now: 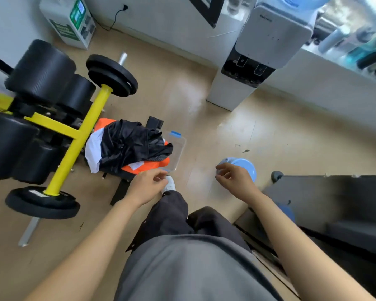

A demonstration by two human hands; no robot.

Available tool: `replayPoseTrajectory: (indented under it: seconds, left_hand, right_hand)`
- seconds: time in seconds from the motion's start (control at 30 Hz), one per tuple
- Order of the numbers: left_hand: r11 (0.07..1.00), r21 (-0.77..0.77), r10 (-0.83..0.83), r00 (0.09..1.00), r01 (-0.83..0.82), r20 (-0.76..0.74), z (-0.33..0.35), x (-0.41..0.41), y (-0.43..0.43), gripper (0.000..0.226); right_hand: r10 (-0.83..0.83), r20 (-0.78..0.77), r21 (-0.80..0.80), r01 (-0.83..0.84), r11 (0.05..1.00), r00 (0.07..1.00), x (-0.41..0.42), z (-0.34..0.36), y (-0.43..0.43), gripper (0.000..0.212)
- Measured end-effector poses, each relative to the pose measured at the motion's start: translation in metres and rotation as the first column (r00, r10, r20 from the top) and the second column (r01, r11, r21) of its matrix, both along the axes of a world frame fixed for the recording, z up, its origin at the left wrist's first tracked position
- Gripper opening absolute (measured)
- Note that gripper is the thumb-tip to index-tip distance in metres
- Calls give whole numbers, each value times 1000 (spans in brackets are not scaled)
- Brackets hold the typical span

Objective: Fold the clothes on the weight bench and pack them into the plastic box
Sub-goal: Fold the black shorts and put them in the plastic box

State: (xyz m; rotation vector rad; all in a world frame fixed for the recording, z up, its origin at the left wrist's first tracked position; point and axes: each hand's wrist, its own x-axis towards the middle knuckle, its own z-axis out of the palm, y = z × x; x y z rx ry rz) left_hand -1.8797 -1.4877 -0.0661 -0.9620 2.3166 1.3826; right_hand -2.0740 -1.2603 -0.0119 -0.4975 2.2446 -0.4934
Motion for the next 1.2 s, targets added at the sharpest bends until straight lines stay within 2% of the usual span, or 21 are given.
replayPoseTrajectory:
  seconds: [0.1, 0.2, 0.43, 0.57, 0.73, 0.8, 0.9, 1.0, 1.07, 1.17, 1.2]
  left_hand:
    - [1000, 26, 8, 1000, -8, 4, -9, -37, -22, 27]
    - [993, 47, 106, 994, -106, -3, -13, -62, -36, 28]
    - [932, 64, 351, 934, -356, 69, -41, -94, -48, 22]
    - [810, 18, 579, 803, -587, 138, -50, -115, -57, 25]
    - [550, -58, 827, 533, -833, 177, -66, -144, -57, 23]
    - [447, -109, 886, 423, -888, 190, -76, -154, -57, 23]
    - [344, -193, 933, 312, -919, 179, -105, -159, -60, 25]
    - [259, -255, 960, 219, -932, 173, -148, -156, -63, 32]
    - [244, -346, 966, 197, -906, 166, -180, -151, -63, 45]
    - [347, -484, 932, 236, -804, 276, -221, -141, -55, 71]
    - [343, -482, 931, 225, -806, 287, -232, -138, -50, 73]
  right_hand:
    - [62, 0, 4, -62, 998, 998, -43, 4, -37, 28]
    - [163, 4, 18, -163, 986, 987, -80, 6, -80, 27]
    - [474, 42, -3, -474, 880, 880, -155, -31, -193, 29]
    - [677, 72, -34, -677, 735, 732, -185, -62, -265, 28]
    - [870, 126, -67, -871, 486, 476, -204, -110, -333, 26]
    - [918, 155, -103, -918, 383, 365, -203, -133, -354, 27]
    - [961, 163, -114, -964, 242, 222, -191, -168, -379, 30]
    - [979, 142, -120, -979, 165, 148, -173, -209, -393, 32]
    - [983, 127, -107, -984, 143, 129, -160, -241, -395, 36]
    - [990, 97, -90, -989, 115, 106, -142, -290, -385, 53]
    - [990, 90, -88, -989, 119, 111, -138, -302, -381, 60]
